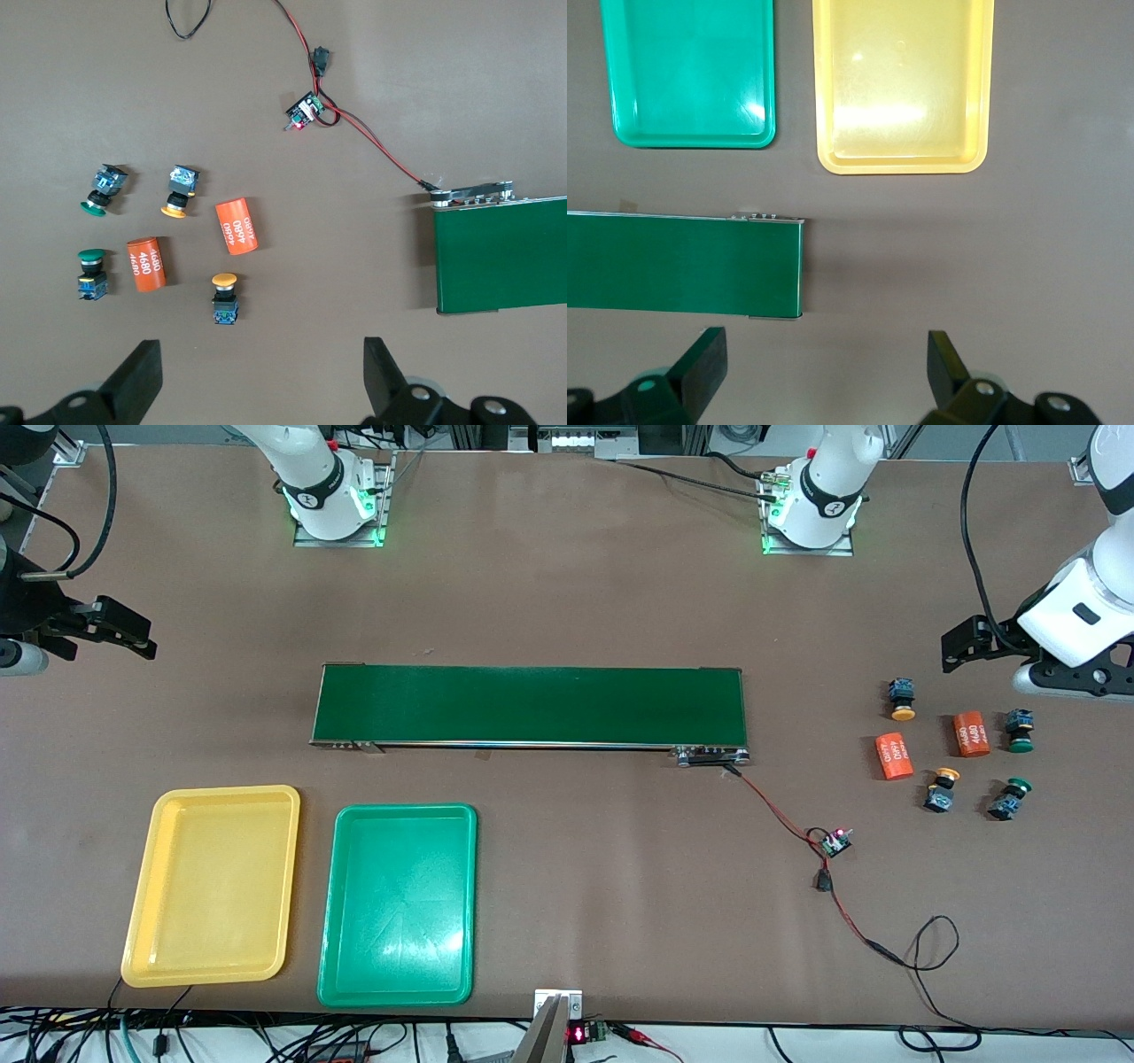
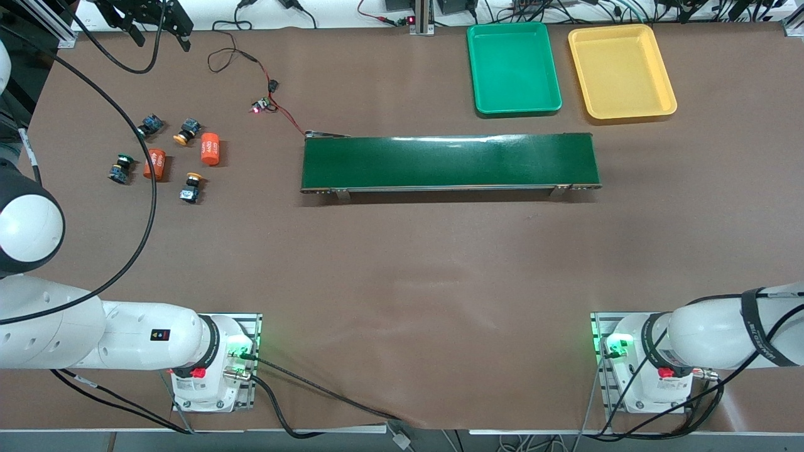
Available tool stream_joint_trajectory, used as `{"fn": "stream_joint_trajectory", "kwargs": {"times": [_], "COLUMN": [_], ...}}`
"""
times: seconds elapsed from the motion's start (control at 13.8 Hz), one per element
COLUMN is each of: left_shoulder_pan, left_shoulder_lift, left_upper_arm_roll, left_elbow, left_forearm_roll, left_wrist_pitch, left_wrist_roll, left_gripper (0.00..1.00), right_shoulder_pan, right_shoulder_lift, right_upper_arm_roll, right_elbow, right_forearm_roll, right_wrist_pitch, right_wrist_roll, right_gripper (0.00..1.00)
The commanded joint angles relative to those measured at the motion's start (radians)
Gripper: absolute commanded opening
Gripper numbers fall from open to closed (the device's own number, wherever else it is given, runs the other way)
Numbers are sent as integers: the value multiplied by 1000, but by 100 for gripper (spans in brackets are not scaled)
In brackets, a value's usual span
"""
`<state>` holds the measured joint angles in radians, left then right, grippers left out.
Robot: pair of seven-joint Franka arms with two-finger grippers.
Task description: Sort buttons by color to trays
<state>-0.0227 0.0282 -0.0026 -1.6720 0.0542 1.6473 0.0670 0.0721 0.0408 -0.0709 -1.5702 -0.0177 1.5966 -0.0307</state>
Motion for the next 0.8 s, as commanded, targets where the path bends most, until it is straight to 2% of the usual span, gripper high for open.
{"fn": "stream_joint_trajectory", "kwargs": {"times": [0.0, 0.73], "left_shoulder_pan": [7, 0], "left_shoulder_lift": [24, 53], "left_upper_arm_roll": [3, 1], "left_elbow": [49, 58], "left_forearm_roll": [-17, -22], "left_wrist_pitch": [-31, -60], "left_wrist_roll": [10, 8], "left_gripper": [100, 100], "right_shoulder_pan": [2, 0], "right_shoulder_lift": [-15, -15], "right_upper_arm_roll": [3, 3], "right_elbow": [-17, -17], "right_forearm_roll": [-16, -11], "right_wrist_pitch": [12, 12], "right_wrist_roll": [-1, 0], "right_gripper": [100, 100]}}
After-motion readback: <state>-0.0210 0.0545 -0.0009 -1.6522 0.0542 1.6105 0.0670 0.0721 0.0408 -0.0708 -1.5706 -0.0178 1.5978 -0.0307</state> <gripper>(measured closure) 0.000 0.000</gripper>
